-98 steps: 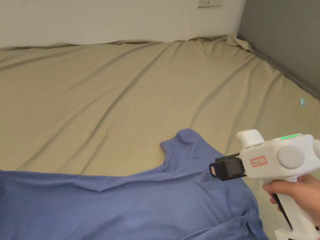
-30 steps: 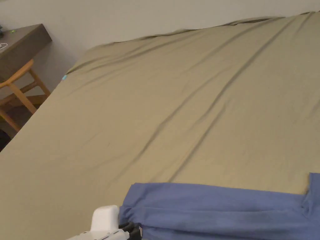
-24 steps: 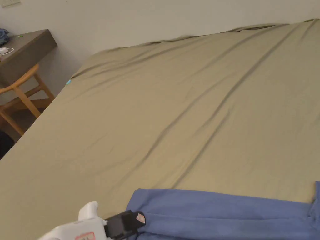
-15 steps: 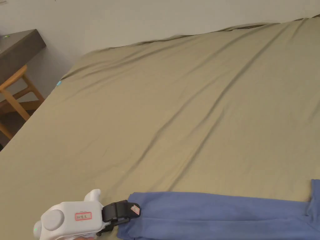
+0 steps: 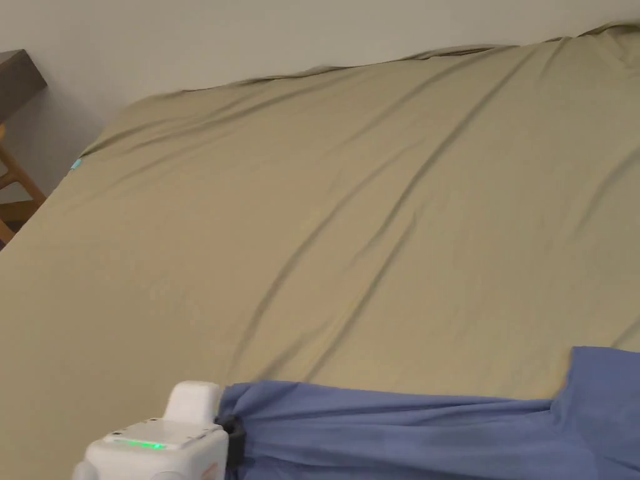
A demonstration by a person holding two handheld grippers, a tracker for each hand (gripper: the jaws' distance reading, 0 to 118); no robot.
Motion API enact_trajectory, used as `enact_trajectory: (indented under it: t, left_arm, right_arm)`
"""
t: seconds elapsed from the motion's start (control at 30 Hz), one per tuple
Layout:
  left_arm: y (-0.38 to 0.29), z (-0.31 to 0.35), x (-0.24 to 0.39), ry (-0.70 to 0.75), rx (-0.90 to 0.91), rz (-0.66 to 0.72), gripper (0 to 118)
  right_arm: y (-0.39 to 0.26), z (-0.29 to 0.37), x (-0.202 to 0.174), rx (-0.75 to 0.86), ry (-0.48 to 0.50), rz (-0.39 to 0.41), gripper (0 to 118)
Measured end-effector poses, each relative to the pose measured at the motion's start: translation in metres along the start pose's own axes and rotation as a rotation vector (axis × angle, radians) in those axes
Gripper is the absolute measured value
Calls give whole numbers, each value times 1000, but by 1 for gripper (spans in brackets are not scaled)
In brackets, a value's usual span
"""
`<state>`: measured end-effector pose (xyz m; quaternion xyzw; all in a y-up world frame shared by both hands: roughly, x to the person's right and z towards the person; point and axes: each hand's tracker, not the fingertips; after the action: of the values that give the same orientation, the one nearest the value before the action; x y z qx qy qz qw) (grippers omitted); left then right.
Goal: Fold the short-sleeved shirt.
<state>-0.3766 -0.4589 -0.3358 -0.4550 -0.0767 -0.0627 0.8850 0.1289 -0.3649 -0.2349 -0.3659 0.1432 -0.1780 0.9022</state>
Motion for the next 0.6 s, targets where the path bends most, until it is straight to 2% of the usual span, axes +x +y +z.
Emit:
enact_trajectory:
  t: [0.1,0.17,0.3,0.43,0.53,0.6]
  left_arm:
    - [0,22,-41,-203,6,304,14]
    - [-4,29,-62,-249,2,374,14]
    - [-4,37,-86,-38,17,271,14]
    - [1,47,-120,-49,17,393,14]
    - [12,74,-96,43,34,275,14]
    - [21,89,-76,-18,48,241,14]
  right_arm:
    - [0,9,4,9,6,-28,2]
    - [-2,11,5,13,8,-44,2]
    - [-4,18,9,23,-7,-59,2]
    - [-4,22,10,21,-12,-65,2]
    - [-3,22,9,17,-17,-53,2]
    - [-3,20,8,13,-21,-43,2]
